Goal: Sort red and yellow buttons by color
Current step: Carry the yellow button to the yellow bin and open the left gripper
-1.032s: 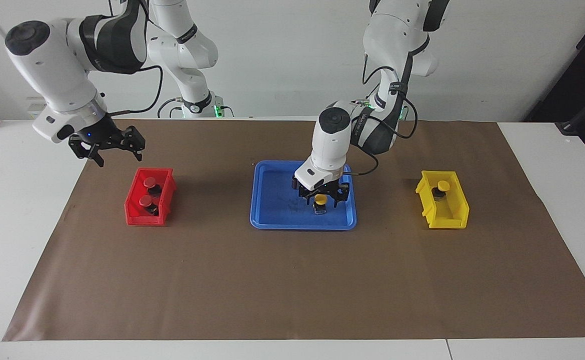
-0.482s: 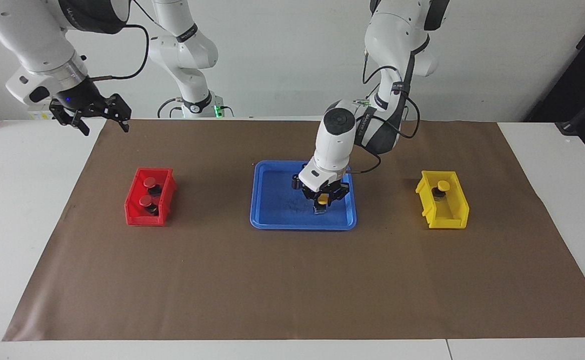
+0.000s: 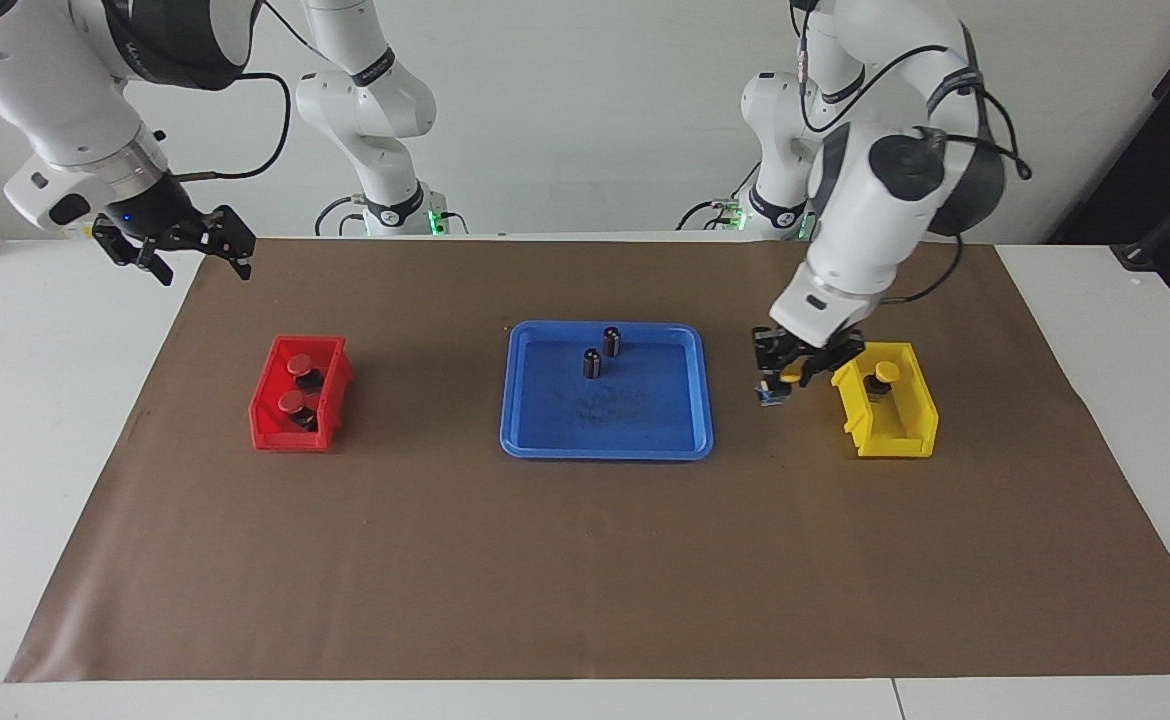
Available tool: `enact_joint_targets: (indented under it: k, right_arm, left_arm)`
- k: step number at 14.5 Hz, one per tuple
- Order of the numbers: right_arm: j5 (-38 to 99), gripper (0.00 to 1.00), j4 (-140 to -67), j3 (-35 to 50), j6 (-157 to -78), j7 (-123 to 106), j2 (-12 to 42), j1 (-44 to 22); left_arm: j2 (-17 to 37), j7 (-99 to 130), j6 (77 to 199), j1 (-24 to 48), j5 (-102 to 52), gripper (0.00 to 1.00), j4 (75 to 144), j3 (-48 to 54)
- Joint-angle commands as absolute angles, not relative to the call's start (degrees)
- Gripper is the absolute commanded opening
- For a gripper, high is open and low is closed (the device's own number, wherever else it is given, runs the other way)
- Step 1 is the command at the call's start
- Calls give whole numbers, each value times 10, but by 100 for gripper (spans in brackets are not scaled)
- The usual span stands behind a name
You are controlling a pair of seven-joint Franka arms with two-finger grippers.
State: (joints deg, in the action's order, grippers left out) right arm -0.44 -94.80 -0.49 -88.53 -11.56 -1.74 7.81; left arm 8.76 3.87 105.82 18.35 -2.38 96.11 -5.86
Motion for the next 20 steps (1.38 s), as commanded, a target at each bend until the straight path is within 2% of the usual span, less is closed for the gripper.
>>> enact_joint_targets:
  k: [1,3,9,17,18,19,20]
  right_arm:
    - [-11,100,-947,-2,-887,-103,-20,81]
    - [-11,100,-946,-3,-886,-104,-20,80]
    - [-12,100,-942,-4,-884,-103,-20,80]
    - [-12,100,-942,-4,-884,-104,-19,78]
    - [-12,100,-942,-4,-884,-104,-19,78]
    - [-12,100,-942,-4,-884,-104,-20,78]
    - [-12,100,-942,-4,-884,-103,-20,79]
  left_arm:
    - [87,-27,1056,121,5,2,974,-54]
    - [77,-80,1083,86,10,1,1002,-53]
    - [62,-128,1216,57,10,1,1135,-53]
    - [91,-150,1287,63,10,1,1174,-53]
    - [91,-151,1294,62,10,4,1180,-53]
    - [91,-152,1304,62,10,12,1188,-53]
    - [90,-150,1314,62,10,25,1194,-53]
